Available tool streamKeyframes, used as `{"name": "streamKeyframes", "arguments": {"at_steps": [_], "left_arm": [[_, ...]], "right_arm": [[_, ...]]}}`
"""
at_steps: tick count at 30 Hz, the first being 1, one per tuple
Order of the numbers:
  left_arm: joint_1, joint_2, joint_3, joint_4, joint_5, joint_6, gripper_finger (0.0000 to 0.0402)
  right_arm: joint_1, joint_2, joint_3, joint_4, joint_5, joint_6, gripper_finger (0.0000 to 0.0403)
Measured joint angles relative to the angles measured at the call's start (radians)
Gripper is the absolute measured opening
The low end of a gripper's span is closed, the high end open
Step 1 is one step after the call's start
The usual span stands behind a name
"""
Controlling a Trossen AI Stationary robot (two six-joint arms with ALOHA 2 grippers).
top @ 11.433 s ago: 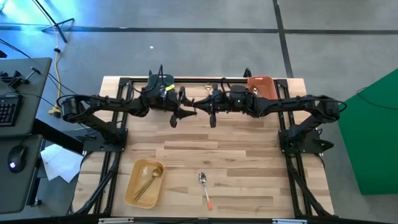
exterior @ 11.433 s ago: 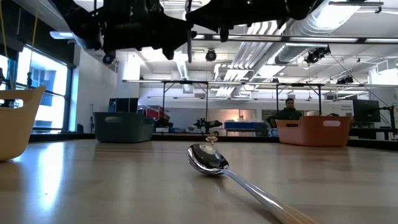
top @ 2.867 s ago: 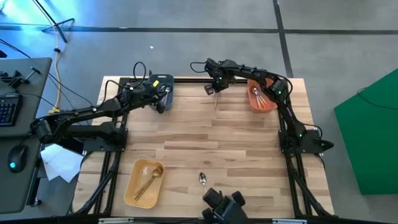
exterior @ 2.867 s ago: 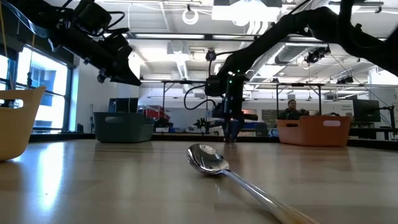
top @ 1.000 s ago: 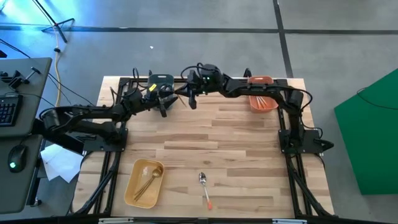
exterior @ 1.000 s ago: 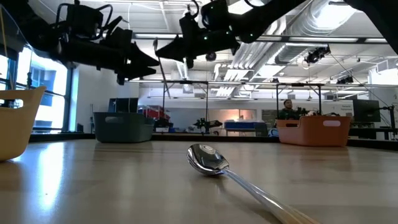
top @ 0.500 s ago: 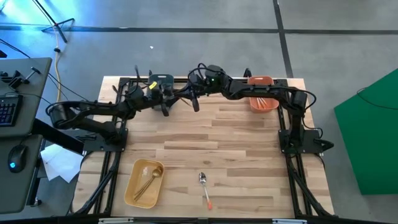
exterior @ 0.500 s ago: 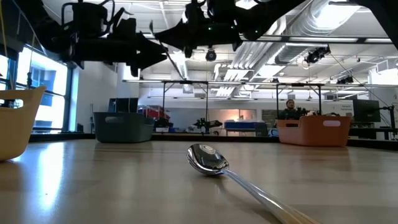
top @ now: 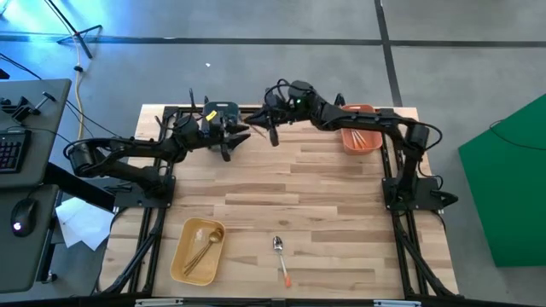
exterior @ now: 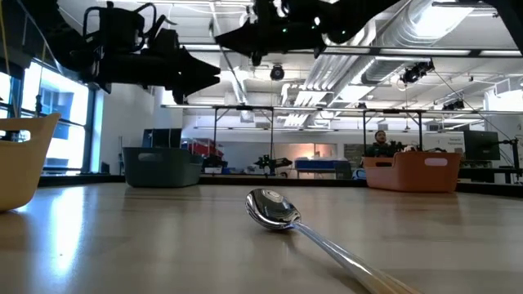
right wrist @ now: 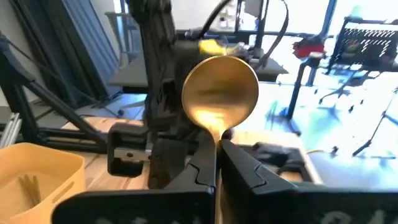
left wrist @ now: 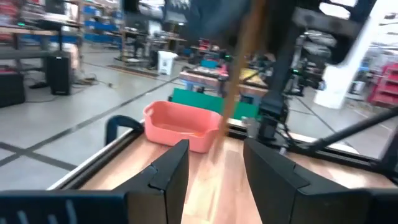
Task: Sort silverware by color (type)
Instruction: Put the gold spoon into the yellow bin
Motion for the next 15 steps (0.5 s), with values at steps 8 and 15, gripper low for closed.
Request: {"name": "streamKeyframes", "arguments": {"at_steps": [8,15], "left_arm": [[0.016,0.000,-0.001,0.142,0.048,-0.043,0.0143],[-0.003,0.000,0.033,0.152,0.018,-0.064,0.0143]], "right_arm": [[0.000,-0.017,0.000,-0.015,-0.001,-0.033,0.0000],[0.012,-0.014,0.000,0.045,-0.001,-0.033,0.0000]]}}
